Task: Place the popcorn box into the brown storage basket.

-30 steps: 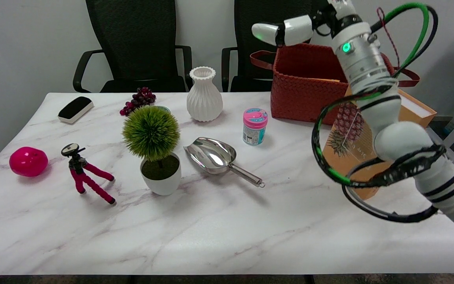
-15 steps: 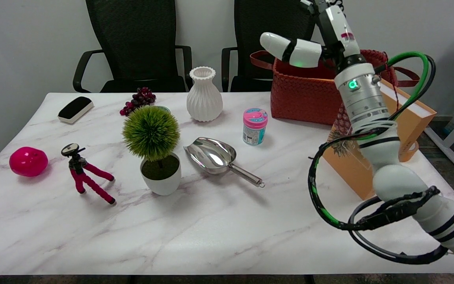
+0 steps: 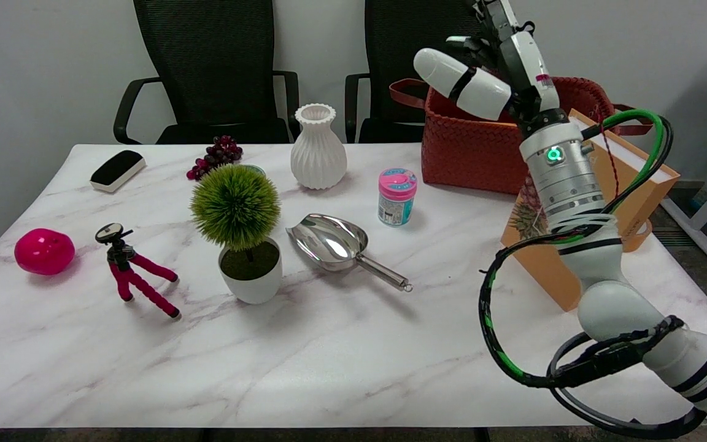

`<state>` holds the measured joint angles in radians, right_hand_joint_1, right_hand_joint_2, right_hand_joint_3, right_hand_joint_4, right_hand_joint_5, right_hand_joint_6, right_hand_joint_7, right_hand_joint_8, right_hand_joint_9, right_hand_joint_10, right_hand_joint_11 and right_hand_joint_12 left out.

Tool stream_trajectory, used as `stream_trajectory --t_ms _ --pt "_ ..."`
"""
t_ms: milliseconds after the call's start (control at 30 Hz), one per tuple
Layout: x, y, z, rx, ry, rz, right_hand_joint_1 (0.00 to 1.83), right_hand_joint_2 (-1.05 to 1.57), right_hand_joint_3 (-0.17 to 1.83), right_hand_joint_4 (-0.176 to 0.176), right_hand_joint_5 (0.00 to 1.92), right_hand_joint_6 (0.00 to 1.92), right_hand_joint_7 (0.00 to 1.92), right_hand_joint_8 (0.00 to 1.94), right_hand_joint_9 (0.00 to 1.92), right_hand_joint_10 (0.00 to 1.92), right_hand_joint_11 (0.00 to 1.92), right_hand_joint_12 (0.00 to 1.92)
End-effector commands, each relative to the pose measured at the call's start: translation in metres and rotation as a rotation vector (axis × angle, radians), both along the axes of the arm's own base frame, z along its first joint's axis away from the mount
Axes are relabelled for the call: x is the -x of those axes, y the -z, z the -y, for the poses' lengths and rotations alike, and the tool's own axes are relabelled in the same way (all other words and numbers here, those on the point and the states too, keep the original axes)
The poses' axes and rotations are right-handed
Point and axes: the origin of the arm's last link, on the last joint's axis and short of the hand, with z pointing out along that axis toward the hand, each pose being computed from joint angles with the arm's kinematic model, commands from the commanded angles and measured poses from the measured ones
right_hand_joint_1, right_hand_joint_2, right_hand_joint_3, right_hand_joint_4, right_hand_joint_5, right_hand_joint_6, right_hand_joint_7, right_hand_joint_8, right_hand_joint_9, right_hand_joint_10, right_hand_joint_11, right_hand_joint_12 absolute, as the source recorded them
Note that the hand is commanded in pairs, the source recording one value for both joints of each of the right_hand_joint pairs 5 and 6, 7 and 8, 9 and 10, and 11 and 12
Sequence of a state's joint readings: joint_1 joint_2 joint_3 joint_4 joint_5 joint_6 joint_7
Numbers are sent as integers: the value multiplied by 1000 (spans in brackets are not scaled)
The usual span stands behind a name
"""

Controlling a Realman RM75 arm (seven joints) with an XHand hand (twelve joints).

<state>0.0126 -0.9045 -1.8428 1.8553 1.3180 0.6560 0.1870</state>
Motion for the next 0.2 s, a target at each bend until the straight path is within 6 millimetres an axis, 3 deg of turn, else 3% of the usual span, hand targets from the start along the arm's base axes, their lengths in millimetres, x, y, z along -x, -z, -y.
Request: stream_trajectory --t_ms 33,200 --pt "8 4 -7 -53 3 61 628 711 98 0 0 0 111 111 0 0 489 489" --pt "8 2 -6 -45 1 55 634 687 94 0 0 0 58 58 0 0 468 468"
